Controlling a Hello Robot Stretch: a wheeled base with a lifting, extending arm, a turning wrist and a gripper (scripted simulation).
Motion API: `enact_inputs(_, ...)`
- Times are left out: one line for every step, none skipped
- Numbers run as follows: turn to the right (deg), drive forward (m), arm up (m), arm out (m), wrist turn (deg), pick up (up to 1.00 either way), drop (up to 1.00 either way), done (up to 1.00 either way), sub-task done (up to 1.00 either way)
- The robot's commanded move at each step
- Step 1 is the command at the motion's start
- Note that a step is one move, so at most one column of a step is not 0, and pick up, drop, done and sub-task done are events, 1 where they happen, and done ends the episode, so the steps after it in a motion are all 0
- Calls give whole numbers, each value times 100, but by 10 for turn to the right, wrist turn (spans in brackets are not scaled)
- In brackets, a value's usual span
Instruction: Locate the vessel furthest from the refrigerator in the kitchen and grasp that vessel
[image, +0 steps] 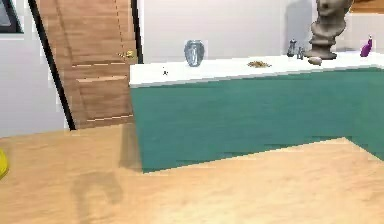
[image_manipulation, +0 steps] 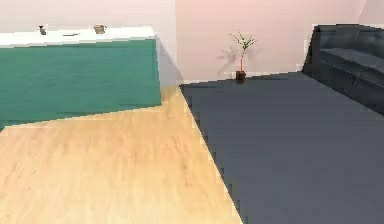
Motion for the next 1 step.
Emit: enact_inputs(-450, 0, 0, 0, 0, 0, 0, 0, 0)
